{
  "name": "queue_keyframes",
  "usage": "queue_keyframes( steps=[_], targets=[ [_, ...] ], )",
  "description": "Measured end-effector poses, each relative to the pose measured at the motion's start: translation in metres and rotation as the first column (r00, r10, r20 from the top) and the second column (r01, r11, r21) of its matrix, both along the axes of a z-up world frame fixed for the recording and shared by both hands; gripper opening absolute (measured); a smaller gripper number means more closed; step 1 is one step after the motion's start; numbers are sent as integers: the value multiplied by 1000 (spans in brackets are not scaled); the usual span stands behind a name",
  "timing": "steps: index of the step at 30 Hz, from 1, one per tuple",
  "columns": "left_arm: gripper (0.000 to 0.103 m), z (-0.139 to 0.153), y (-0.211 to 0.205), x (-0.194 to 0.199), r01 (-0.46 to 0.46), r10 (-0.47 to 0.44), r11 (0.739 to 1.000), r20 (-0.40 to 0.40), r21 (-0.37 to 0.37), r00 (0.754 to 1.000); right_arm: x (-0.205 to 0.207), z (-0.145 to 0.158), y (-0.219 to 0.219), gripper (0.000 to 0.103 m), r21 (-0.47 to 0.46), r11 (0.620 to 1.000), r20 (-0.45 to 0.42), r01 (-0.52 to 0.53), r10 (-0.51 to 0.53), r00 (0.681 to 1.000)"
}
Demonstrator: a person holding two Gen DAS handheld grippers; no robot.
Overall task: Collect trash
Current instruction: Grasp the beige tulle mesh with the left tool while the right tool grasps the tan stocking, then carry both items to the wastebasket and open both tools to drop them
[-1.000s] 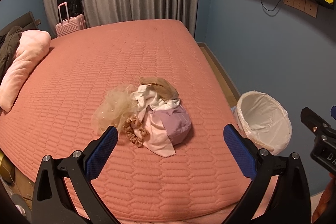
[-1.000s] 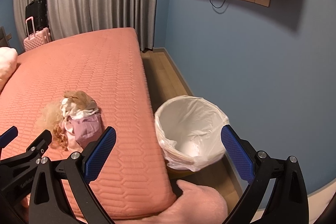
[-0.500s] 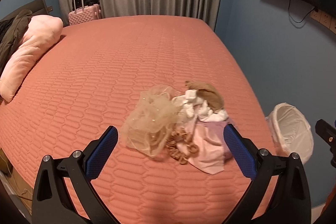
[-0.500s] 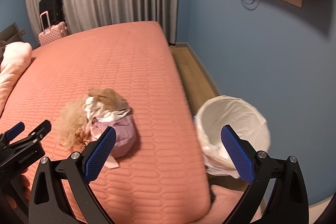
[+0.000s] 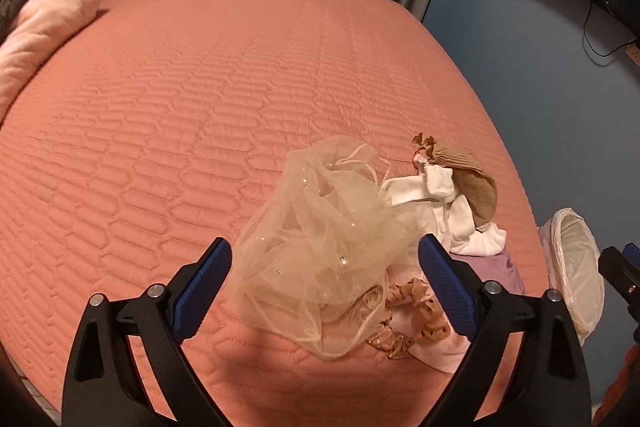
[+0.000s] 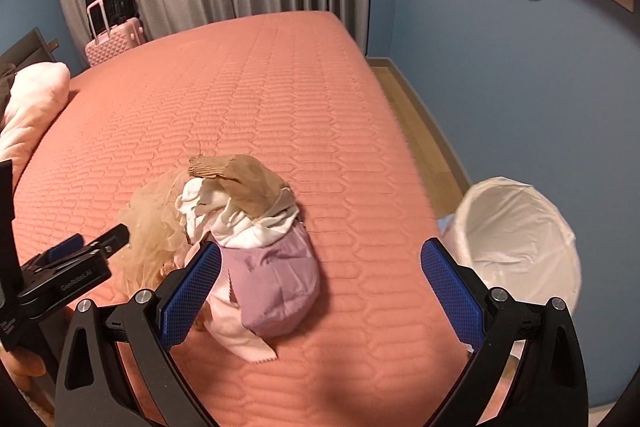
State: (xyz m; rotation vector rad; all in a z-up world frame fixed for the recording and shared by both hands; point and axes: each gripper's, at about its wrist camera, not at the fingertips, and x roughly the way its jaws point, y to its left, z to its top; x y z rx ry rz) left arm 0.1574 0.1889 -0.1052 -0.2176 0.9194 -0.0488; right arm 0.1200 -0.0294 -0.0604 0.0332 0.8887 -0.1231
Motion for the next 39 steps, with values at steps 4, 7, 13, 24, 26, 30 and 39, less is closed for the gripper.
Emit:
queue_keyframes(
  steps=[4,7,13,24,26,30,39],
  targets=[
    [62,-20,3,14,21,-26,995,-60,-94,998,27,-14,11,97,18,1000,-21,-24,25,999],
    [44,-32,8,20,16,-30,989,-97,-148,995,49,-27,18,93,25,999,-33,-44,45,998],
    [11,-32,14,20,26,-47,977,-97,-212,994,88,-54,34,71,57,996,-83,-75,80,993],
    [4,12,21,5,13,-16,983,-12,-182,1000,111,-75,41,9,136,986,-120,-95,111,986],
    [4,24,19,2,15,-13,984,8,-179,1000,106,-66,32,7,155,985,-104,-80,97,990],
    [3,49,10,-7,35,-25,984,58,-175,998,91,-39,16,6,181,982,-57,-61,72,996],
    [3,122,-33,-16,123,-91,980,195,-157,977,51,33,-18,6,190,981,65,-39,27,998]
  ],
)
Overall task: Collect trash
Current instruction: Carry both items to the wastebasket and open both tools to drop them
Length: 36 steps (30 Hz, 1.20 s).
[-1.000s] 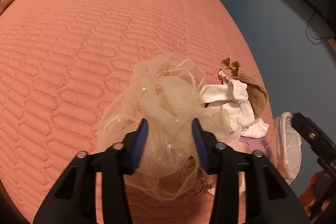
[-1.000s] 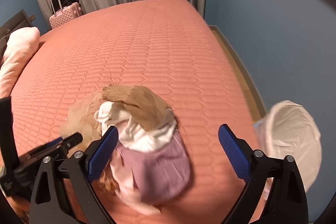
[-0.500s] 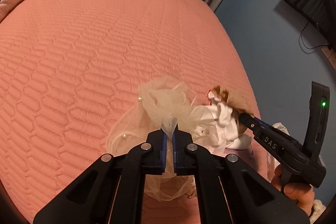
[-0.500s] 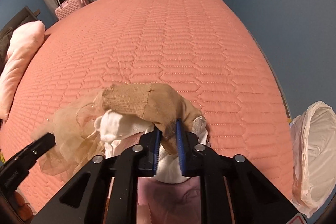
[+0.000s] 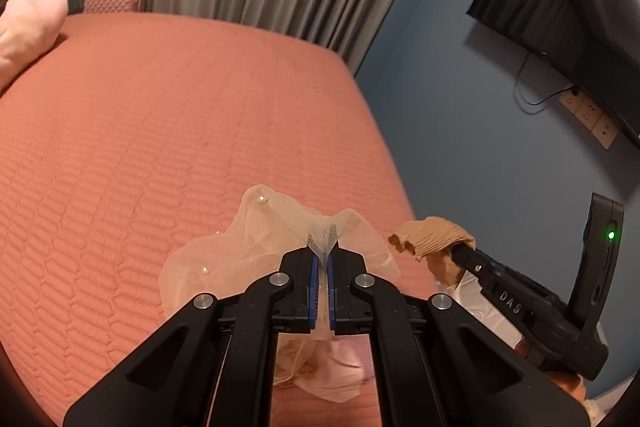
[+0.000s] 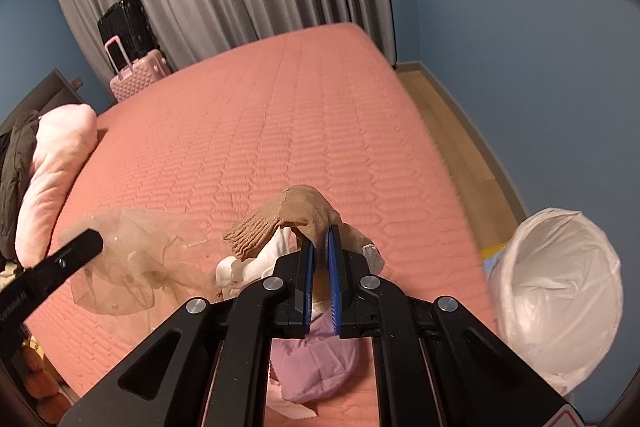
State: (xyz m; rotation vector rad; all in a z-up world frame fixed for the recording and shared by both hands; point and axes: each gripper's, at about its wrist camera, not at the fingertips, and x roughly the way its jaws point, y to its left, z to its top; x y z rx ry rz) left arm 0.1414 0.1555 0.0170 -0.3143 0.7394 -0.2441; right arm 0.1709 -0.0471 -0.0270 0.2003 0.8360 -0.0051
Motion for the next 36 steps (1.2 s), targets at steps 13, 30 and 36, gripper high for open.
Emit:
queue_keyframes(
  steps=[13,30,36],
  targets=[
    [3,47,-95,-7,193,-191,981,108,-9,976,-74,59,-88,6,-6,991,109,133,-131,985],
    [4,22,-244,-13,461,-459,887,69,-12,886,-135,27,-221,6,-10,934,70,356,-354,932],
    [54,9,-271,-10,469,-469,883,27,17,883,-143,15,-241,6,-6,920,53,392,-391,919]
  ],
)
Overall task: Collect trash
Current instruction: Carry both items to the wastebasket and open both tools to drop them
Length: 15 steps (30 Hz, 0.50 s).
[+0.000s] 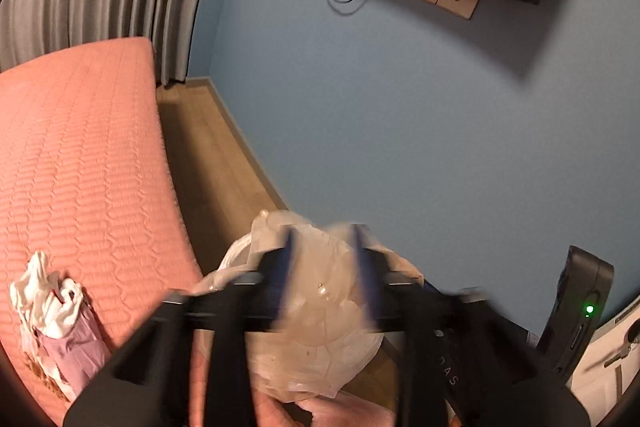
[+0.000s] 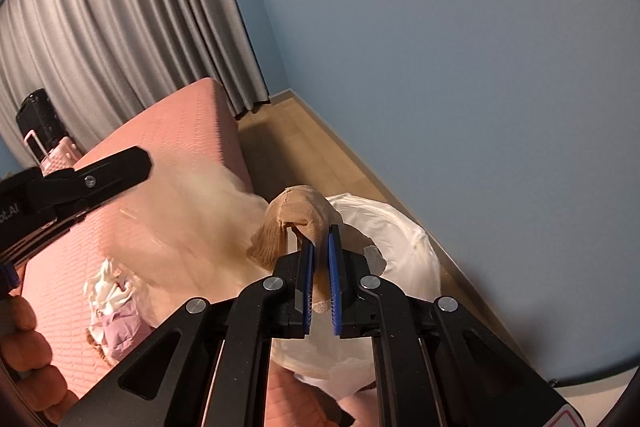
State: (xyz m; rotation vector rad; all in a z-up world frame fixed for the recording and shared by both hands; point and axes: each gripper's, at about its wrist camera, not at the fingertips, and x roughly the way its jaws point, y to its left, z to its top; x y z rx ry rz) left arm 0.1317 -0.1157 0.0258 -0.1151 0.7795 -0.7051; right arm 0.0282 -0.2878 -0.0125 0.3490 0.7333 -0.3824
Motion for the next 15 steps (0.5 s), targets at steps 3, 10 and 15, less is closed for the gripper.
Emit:
queue_keyframes(
  steps=[3,10,15],
  targets=[
    [72,2,-3,-3,-52,52,999,28,1,998,2,-5,-4,7,1,1000,-8,6,-6,1000],
    [72,-3,9,0,-95,95,995,12,30,995,9,-8,-3,7,12,1000,-11,0,0,1000],
    [72,-6,13,3,-124,123,991,12,48,992,11,-8,1,10,11,1000,-4,-15,15,1000]
  ],
)
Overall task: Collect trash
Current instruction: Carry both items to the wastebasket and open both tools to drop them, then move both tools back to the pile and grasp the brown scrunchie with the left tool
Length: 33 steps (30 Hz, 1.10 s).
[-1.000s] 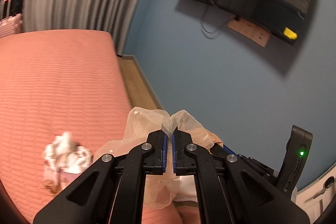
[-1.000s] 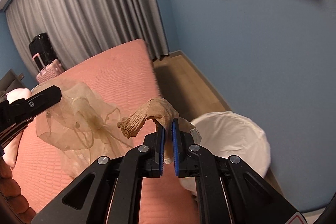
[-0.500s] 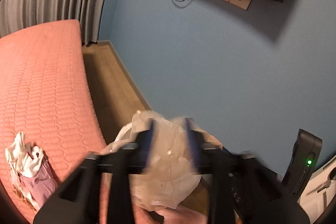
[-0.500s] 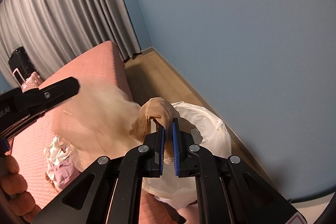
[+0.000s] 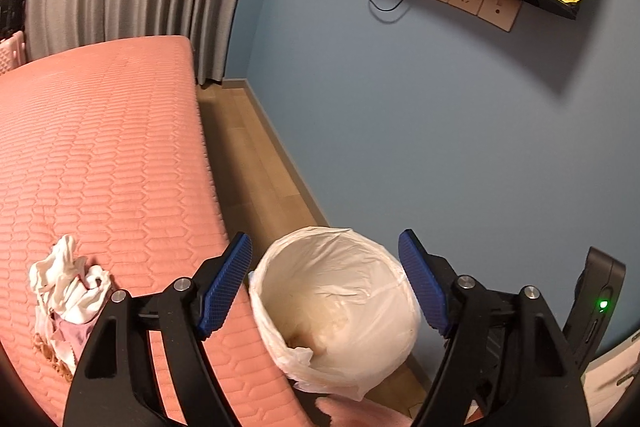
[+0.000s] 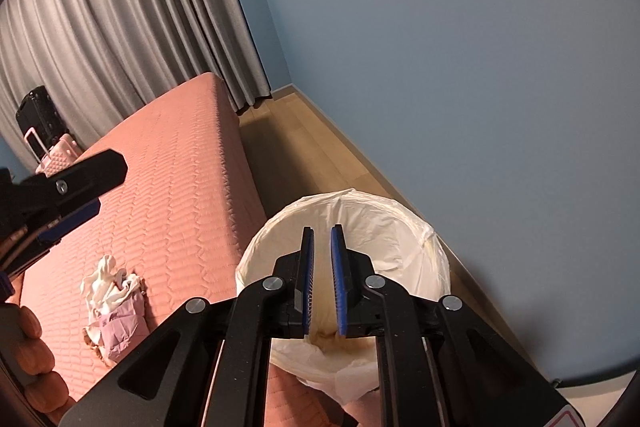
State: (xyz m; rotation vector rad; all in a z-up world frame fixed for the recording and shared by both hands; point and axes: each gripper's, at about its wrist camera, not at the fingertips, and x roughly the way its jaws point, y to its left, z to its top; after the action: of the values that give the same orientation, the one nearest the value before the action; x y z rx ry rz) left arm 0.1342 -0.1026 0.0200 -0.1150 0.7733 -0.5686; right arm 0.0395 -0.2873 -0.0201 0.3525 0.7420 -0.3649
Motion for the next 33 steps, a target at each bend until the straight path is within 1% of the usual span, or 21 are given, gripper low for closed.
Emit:
queue_keyframes(
  steps=[3,7,19,24,29,33],
  targets=[
    [72,-2,5,1,-14,14,1000,-9,1,1000,2,2,6,12,-1,1000,1,-11,11,1000],
    [72,-4,12,1,-30,30,1000,-15,-1,999,2,5,15,19,-10,1000,1,-24,24,1000],
    [72,-9,48,-5,-82,82,997,-30,-6,996,3,12,50,26,-20,997,-2,-79,79,997],
    [72,-14,71,-8,-123,123,992,-39,-2,992,3,13,69,30,-31,993,-12,-112,112,994],
    [72,-21,99,-12,-178,178,984,-48,15,983,3,13,91,36,-32,989,-17,-146,146,989],
    [73,-28,127,-15,-232,233,972,-65,21,970,6,12,110,37,-29,984,-24,-177,176,984]
  ],
)
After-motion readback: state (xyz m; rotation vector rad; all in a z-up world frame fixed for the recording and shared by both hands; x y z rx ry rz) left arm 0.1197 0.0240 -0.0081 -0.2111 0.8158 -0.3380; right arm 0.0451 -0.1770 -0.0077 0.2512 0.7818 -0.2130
